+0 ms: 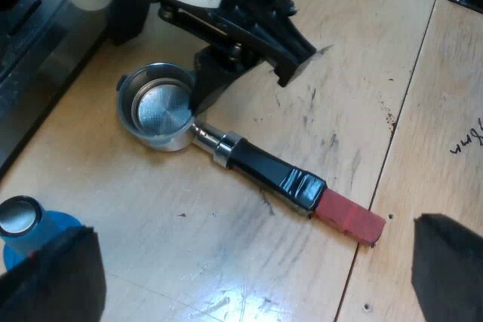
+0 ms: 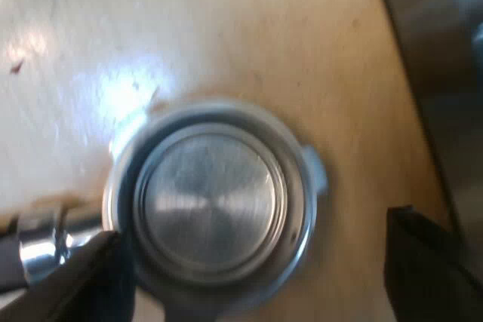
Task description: Put the handle in the coffee machine
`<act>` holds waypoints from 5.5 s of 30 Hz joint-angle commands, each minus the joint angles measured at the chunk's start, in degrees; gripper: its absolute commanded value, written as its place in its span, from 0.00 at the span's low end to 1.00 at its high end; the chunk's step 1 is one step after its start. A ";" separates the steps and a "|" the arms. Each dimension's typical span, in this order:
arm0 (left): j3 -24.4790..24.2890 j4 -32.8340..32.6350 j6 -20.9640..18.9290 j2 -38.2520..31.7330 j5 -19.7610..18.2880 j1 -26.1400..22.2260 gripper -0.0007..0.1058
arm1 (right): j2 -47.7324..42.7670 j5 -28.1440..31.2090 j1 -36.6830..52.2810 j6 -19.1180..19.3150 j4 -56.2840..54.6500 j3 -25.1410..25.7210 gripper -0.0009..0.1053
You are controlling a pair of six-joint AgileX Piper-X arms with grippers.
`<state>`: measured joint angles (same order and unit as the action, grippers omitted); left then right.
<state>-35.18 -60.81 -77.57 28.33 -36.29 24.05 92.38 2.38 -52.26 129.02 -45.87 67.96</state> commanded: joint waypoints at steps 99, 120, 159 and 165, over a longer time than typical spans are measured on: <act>-0.04 2.00 -0.53 0.00 0.49 0.04 0.79 | 6.87 -0.12 0.06 -0.29 -5.45 3.72 0.47; -0.04 2.00 -0.53 0.00 0.49 0.04 0.79 | 3.83 -0.12 0.06 -21.56 -10.64 3.72 0.01; -0.04 2.51 10.25 11.76 -6.03 4.16 0.79 | -12.23 -5.66 -0.07 -45.92 -23.08 7.25 0.01; -0.04 5.52 12.09 15.46 -5.11 4.22 0.79 | -12.23 -6.52 -0.07 -46.64 -23.08 7.85 0.01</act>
<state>-35.18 -56.32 -65.81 43.43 -41.49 28.09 81.16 -3.12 -52.26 82.25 -68.97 74.78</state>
